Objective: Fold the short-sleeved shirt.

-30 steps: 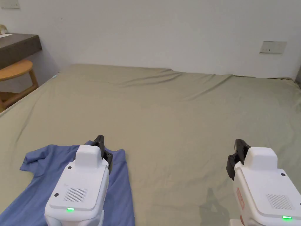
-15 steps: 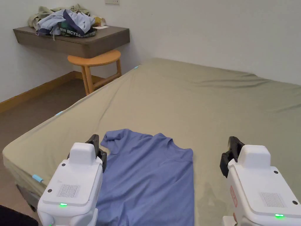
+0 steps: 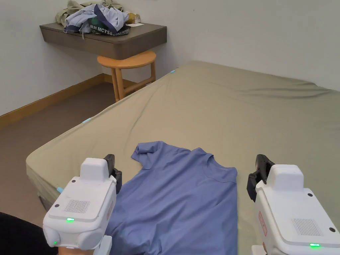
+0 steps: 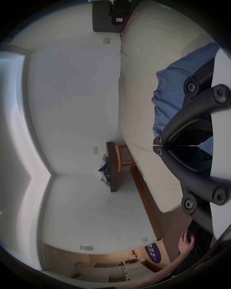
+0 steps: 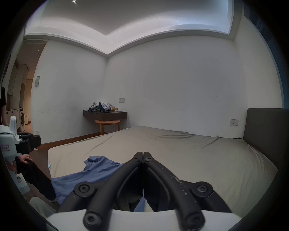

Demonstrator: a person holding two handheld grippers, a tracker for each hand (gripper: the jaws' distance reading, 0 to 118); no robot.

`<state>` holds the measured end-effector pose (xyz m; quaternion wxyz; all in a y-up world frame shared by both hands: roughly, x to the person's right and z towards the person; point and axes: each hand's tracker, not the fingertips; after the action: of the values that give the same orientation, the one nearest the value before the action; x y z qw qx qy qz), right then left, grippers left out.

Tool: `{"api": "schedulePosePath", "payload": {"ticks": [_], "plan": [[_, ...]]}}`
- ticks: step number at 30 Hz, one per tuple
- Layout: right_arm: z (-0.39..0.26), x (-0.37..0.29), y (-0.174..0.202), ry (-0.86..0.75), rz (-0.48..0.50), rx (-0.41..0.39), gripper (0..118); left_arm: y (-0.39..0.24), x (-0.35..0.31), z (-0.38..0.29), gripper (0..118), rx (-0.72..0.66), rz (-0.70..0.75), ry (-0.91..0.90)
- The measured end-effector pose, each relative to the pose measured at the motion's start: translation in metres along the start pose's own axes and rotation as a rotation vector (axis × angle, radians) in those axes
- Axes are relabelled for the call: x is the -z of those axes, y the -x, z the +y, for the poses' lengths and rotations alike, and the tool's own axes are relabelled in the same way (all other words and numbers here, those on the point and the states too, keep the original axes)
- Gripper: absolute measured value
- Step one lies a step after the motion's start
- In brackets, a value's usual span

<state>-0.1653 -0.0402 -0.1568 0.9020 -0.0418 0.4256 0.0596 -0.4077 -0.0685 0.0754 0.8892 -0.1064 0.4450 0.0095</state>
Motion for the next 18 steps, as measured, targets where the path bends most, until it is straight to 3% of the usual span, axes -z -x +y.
{"api": "schedulePosePath", "payload": {"ticks": [6,8,10,12,18], "plan": [[-0.005,-0.002,-0.023,0.020,-0.052,-0.021,1,-0.039,0.041,0.000,5,0.051,-0.152,0.137],[-0.008,-0.001,-0.030,0.028,-0.073,-0.029,1,-0.048,0.068,-0.006,33,0.038,-0.207,0.217],[-0.010,0.000,-0.039,0.042,-0.095,-0.029,1,-0.064,0.092,-0.012,82,0.023,-0.258,0.320],[-0.013,0.000,-0.046,0.053,-0.113,-0.027,1,-0.079,0.112,-0.021,109,0.026,-0.284,0.411],[-0.027,0.005,-0.066,0.097,-0.161,-0.026,1,-0.119,0.154,-0.064,112,0.062,-0.293,0.635]]}}
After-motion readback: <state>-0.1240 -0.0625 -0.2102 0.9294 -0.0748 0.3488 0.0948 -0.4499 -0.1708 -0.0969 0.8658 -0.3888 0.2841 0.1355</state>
